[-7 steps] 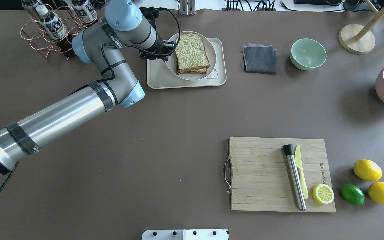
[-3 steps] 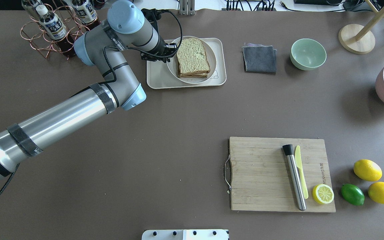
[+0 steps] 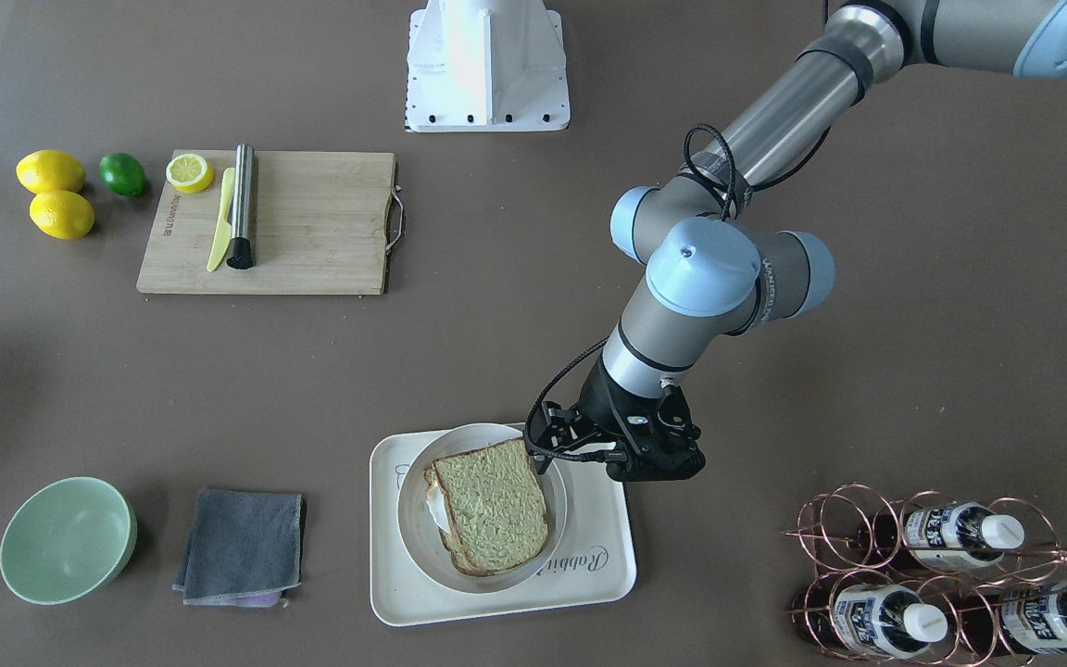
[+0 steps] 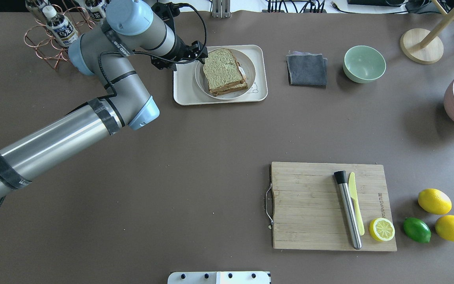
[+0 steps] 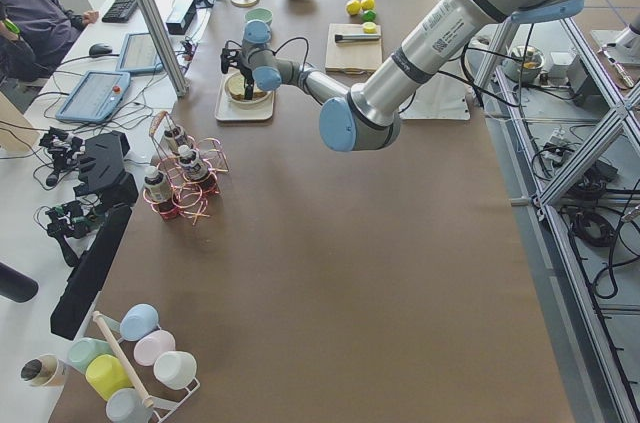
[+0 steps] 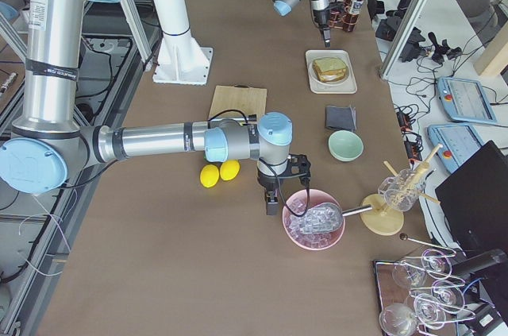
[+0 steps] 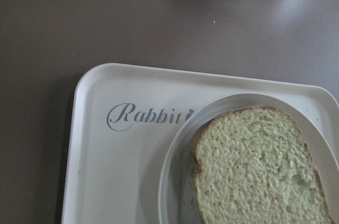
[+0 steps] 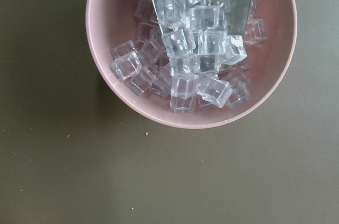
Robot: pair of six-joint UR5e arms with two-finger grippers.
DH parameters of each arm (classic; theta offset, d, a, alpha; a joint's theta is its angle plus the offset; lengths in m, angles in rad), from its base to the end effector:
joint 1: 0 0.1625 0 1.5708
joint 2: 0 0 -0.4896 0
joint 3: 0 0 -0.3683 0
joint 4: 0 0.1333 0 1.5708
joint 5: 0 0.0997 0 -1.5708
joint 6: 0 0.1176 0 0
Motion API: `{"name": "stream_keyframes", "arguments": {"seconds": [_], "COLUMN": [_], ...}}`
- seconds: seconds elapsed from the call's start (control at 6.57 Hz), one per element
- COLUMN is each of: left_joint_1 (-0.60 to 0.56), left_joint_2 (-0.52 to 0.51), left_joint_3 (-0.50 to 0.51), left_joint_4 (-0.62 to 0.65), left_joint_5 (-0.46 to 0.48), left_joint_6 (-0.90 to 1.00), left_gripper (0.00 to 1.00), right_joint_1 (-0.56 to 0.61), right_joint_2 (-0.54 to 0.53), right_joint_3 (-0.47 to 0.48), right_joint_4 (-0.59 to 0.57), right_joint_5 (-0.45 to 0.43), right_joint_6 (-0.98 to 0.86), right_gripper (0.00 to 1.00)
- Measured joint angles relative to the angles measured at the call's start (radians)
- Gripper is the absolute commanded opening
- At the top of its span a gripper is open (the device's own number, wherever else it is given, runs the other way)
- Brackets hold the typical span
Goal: Make sandwich and place on tray
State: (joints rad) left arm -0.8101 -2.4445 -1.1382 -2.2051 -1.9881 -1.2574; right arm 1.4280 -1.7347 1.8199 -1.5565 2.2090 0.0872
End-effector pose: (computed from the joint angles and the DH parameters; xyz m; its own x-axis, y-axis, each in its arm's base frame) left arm 0.5243 -0.6750 0.2830 0.4401 -0.0536 -0.8963 0.2950 0.9514 0.0880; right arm 0.0063 -0.4006 0.6983 0.7959 -0.0864 0.5992 0.0726 0.9962 0.0473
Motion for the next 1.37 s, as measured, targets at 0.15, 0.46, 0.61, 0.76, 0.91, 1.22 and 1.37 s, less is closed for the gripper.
{"name": "stream_keyframes", "arguments": {"seconds": [0.15, 0.46, 0.61, 0.76, 0.91, 1.22, 1.37], "left_joint_1": [-0.037, -0.172, -0.244, -0.304, -0.371, -0.514, -0.586], "left_joint_2": [0.045, 0.216, 0.32, 0.421, 0.539, 0.755, 0.803], "left_joint_3": [-0.072, -0.312, -0.459, -0.578, -0.658, -0.65, -0.569], "left_joint_4": [0.031, 0.185, 0.295, 0.376, 0.42, 0.439, 0.439], "left_joint_5": [-0.084, -0.288, -0.361, -0.407, -0.445, -0.478, -0.478], "left_joint_6": [0.015, 0.19, 0.312, 0.42, 0.548, 0.868, 1.038], "left_gripper": [0.97, 0.97, 0.97, 0.97, 0.97, 0.97, 0.97], "right_joint_1": [0.008, 0.028, 0.049, 0.072, 0.091, 0.102, 0.102], "right_joint_2": [-0.004, -0.013, -0.019, -0.022, -0.023, -0.023, -0.023], "right_joint_3": [-0.02, -0.042, -0.057, -0.071, -0.083, -0.09, -0.091], "right_joint_4": [0.0, 0.0, 0.0, 0.0, 0.0, -0.001, -0.001], "right_joint_5": [0.001, 0.004, 0.005, 0.007, 0.012, 0.016, 0.016], "right_joint_6": [0.0, 0.003, 0.005, 0.006, 0.005, 0.006, 0.007], "right_gripper": [1.0, 1.0, 1.0, 1.0, 1.0, 1.0, 1.0]}}
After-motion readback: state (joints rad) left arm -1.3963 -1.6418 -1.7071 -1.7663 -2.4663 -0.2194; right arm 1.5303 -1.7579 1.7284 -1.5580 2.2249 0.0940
